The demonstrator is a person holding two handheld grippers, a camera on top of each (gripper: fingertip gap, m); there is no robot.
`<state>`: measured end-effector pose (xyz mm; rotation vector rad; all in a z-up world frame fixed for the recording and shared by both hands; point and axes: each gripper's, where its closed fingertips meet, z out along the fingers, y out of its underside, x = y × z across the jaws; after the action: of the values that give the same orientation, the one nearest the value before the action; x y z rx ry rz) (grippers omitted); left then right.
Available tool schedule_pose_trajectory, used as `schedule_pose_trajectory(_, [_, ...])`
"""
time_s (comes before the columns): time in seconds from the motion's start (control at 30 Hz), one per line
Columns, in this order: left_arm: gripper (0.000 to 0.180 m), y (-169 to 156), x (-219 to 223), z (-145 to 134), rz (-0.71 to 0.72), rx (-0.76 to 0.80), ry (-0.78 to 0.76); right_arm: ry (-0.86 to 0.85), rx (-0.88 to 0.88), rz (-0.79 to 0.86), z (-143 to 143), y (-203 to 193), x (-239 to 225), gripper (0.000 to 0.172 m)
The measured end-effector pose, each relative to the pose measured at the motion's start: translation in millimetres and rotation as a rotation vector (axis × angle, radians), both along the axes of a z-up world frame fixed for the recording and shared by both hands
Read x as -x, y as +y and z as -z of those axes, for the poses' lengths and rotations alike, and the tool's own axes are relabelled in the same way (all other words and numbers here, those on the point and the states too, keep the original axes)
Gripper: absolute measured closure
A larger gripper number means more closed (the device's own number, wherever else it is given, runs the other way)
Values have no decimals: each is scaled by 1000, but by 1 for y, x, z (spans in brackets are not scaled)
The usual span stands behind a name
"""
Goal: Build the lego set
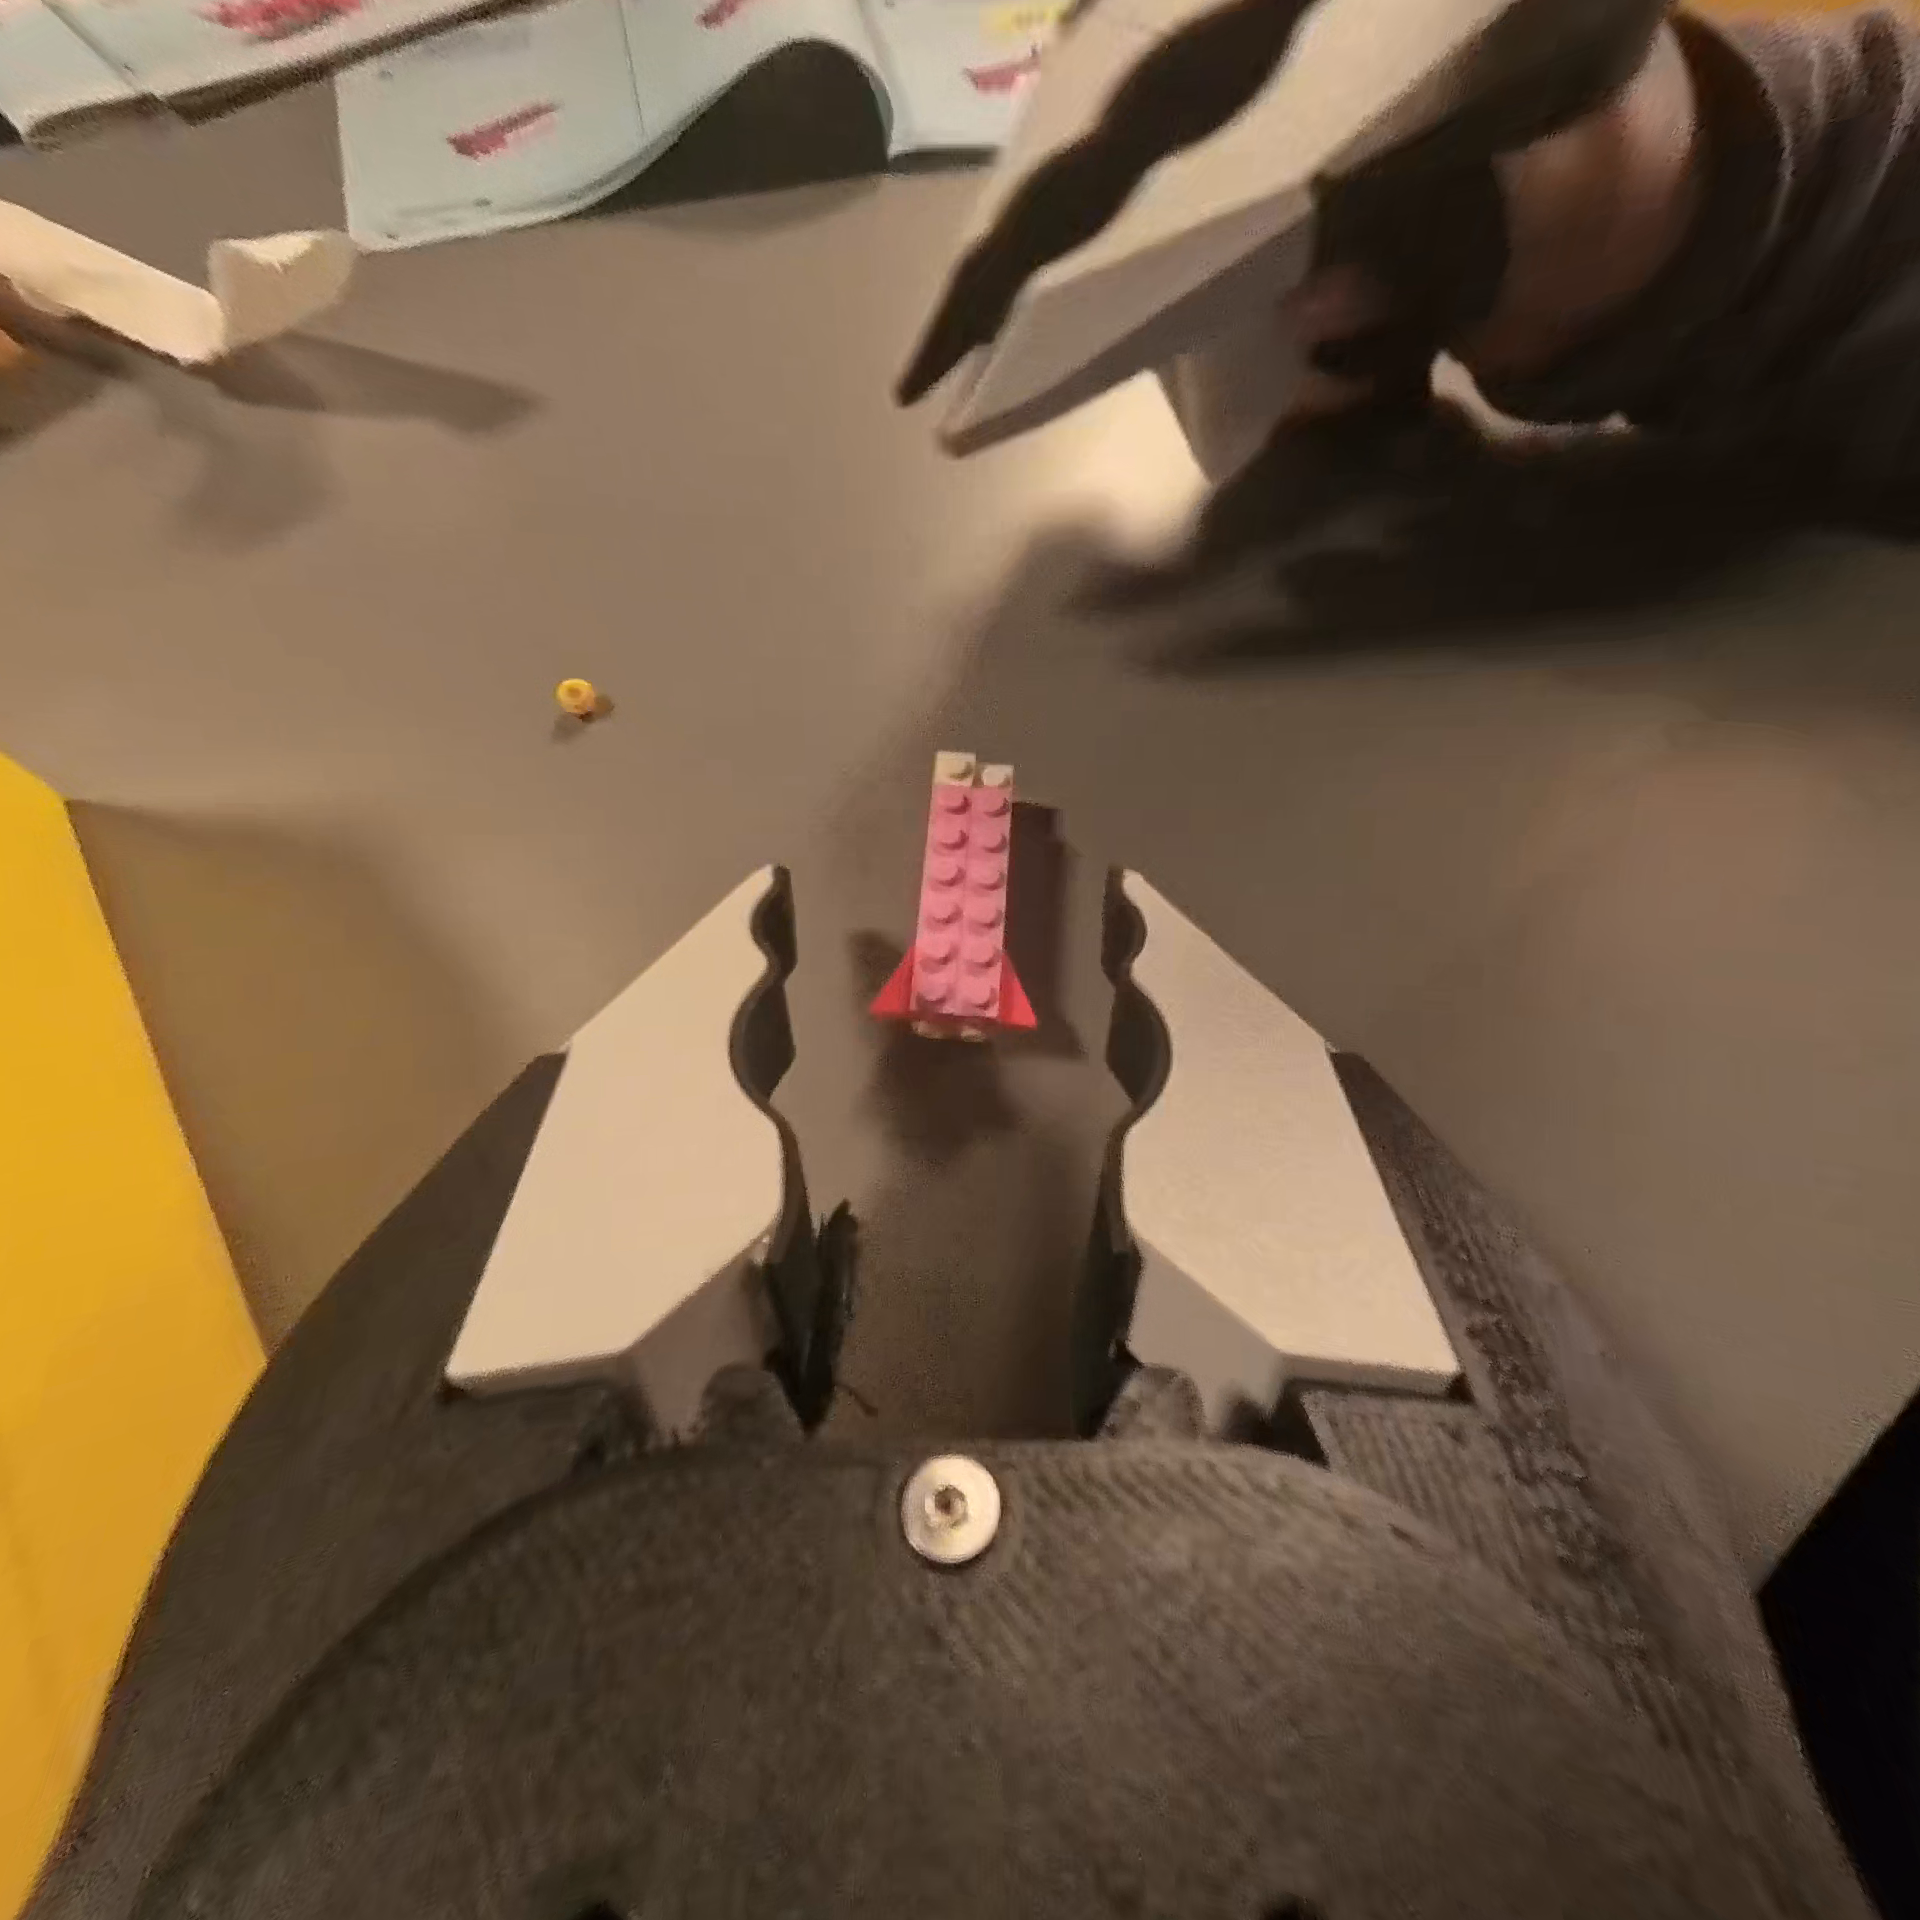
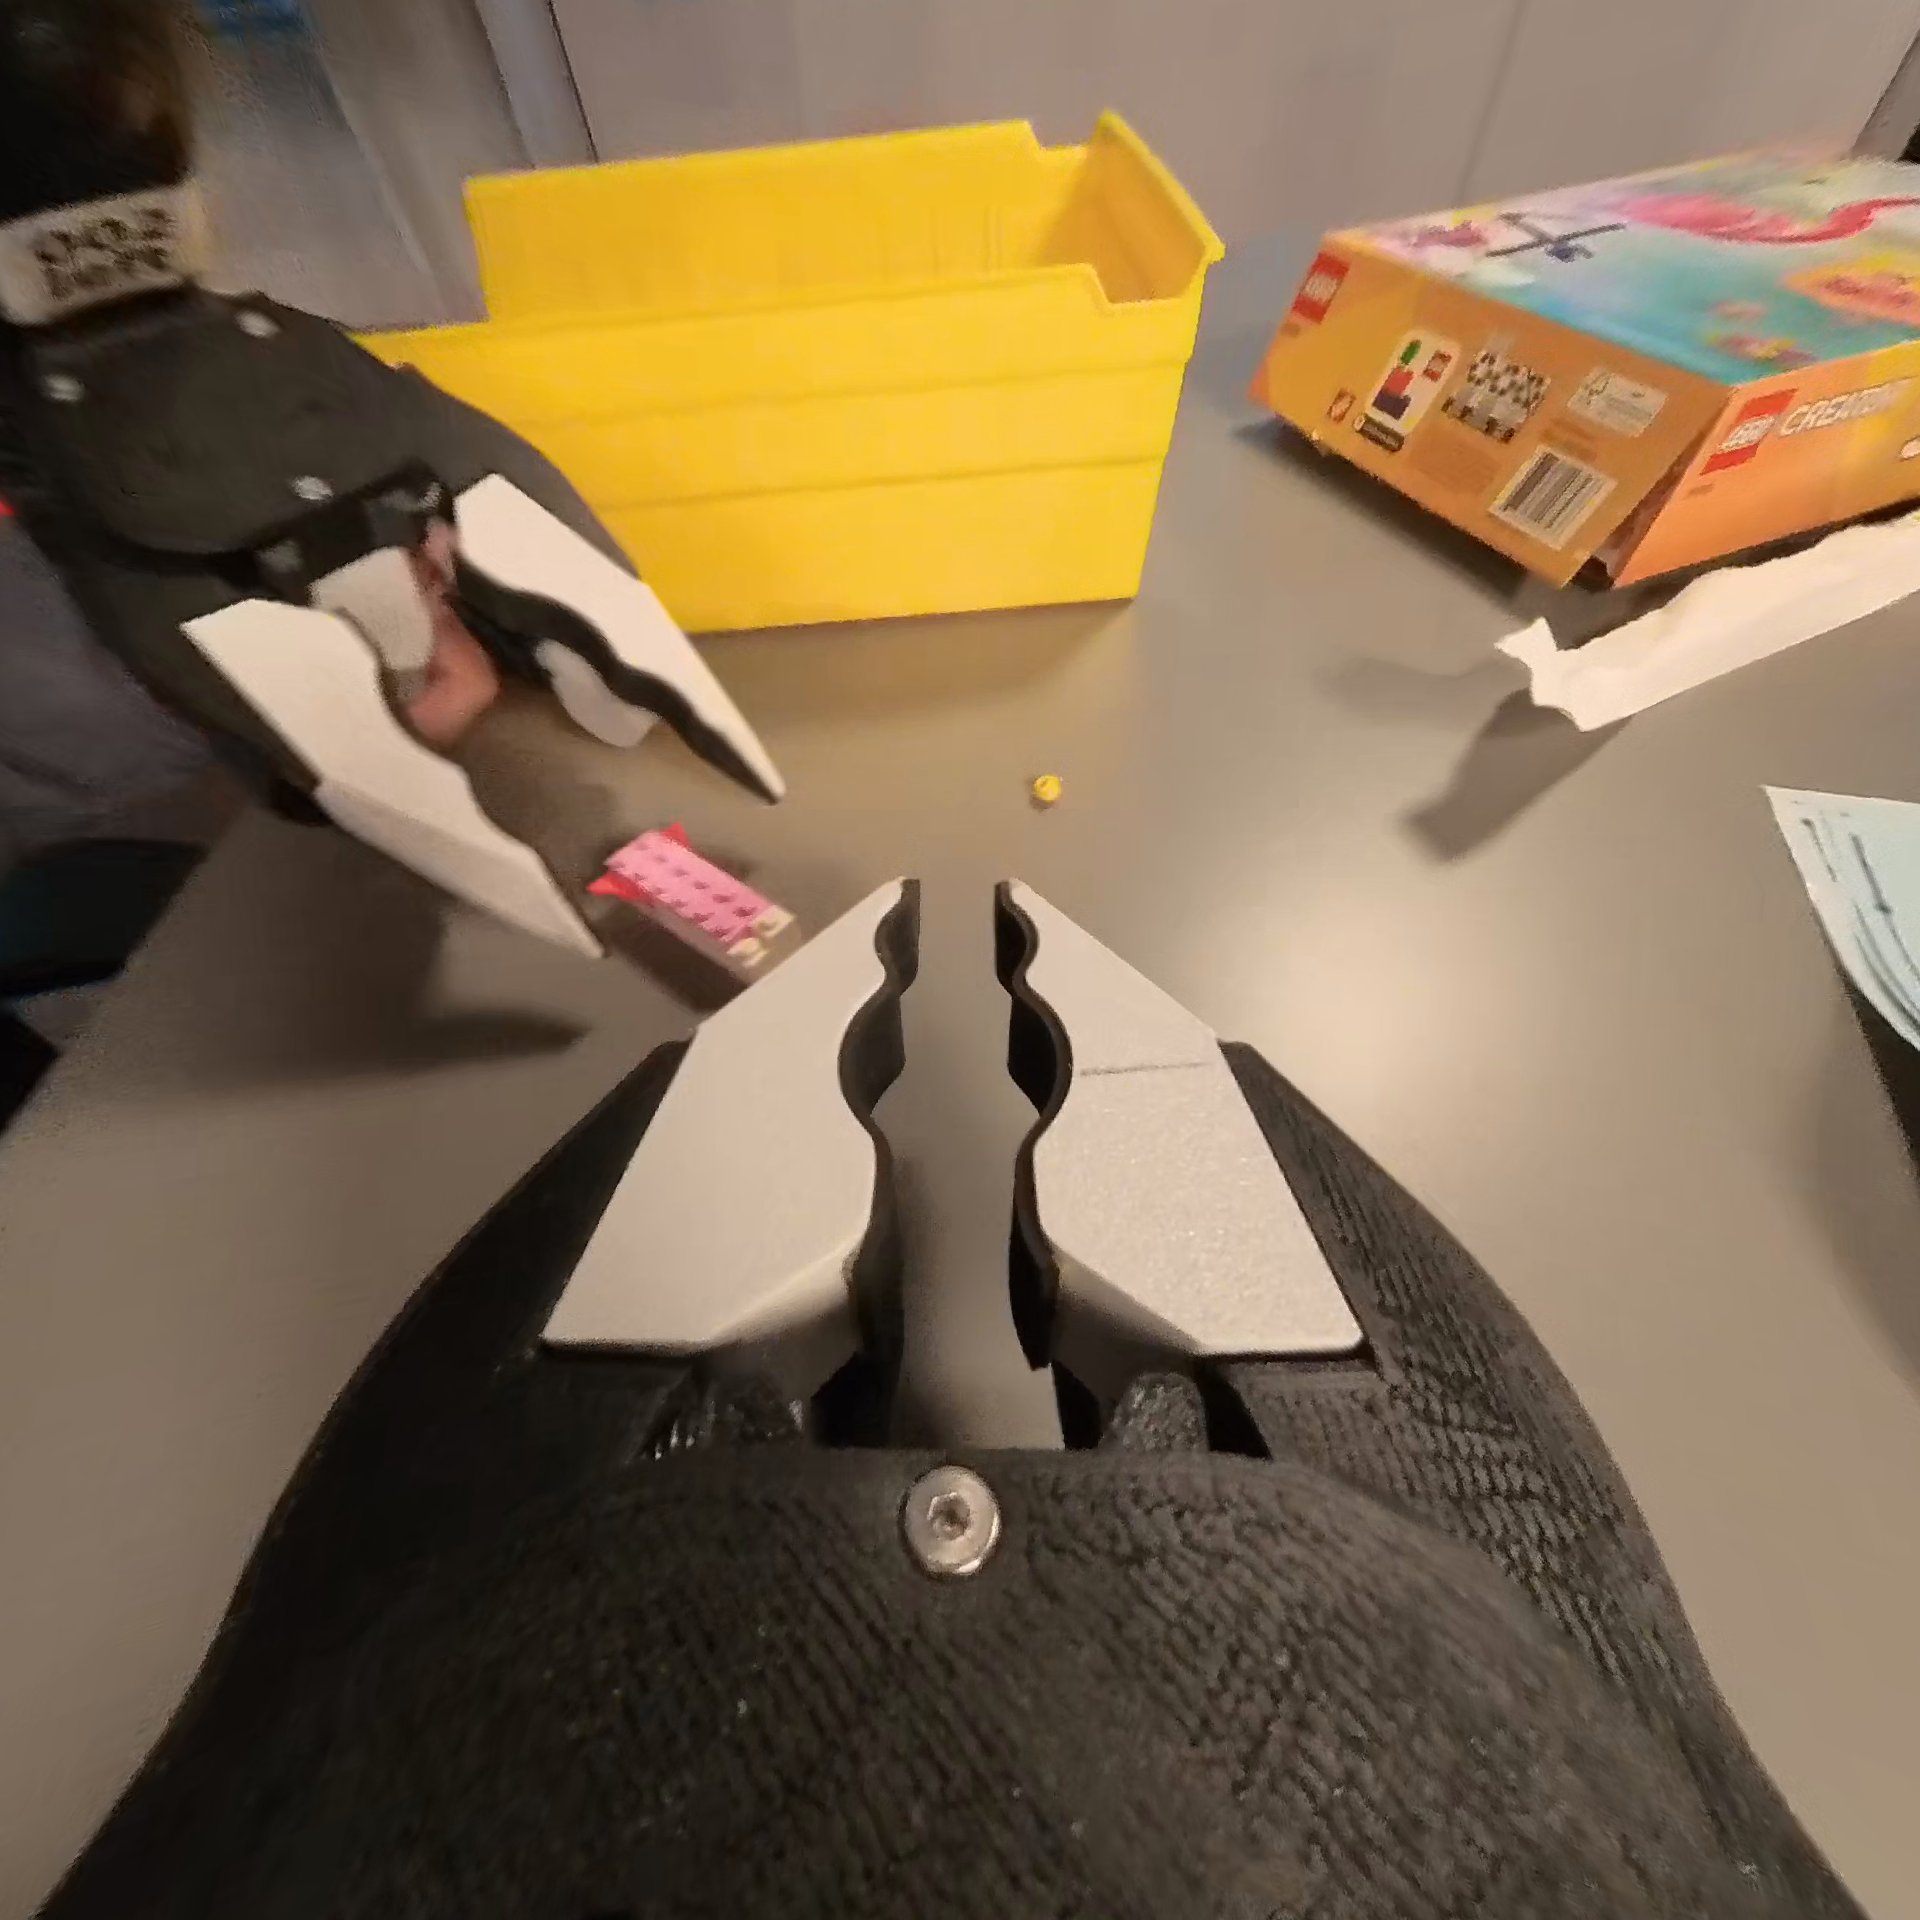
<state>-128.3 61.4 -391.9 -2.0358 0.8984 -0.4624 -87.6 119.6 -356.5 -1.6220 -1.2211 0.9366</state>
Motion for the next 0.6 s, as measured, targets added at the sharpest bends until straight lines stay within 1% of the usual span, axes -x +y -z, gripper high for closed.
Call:
schedule_pose_trajectory(0.07, [123, 0, 0, 8, 2, 19, 37, -56, -12, -15, 7, 9, 15, 159])
schedule_pose_trajectory(0.17, [129, 0, -1, 10, 12, 25, 52, -141, -24, -44, 19, 22, 38, 158])
schedule_pose_trajectory(0.27, [144, 0, 0, 15, 18, 35, 79, -187, -7, -95, 26, 27, 59, 158])
schedule_pose_trajectory(0.3, [146, -1, 0, 15, 26, 35, 84, -206, 4, -109, 29, 28, 64, 158])
schedule_pose_trajectory(0.43, [160, -4, -3, 16, 62, 19, 97, -262, 24, -154, 39, 26, 70, 159])
schedule_pose_trajectory(0.53, [160, -5, -3, 15, 64, 8, 105, -263, 9, -143, 38, 27, 70, 166])
schedule_pose_trajectory(0.6, [160, -5, -3, 16, 65, 16, 98, -291, -2, -144, 42, 27, 70, 167])
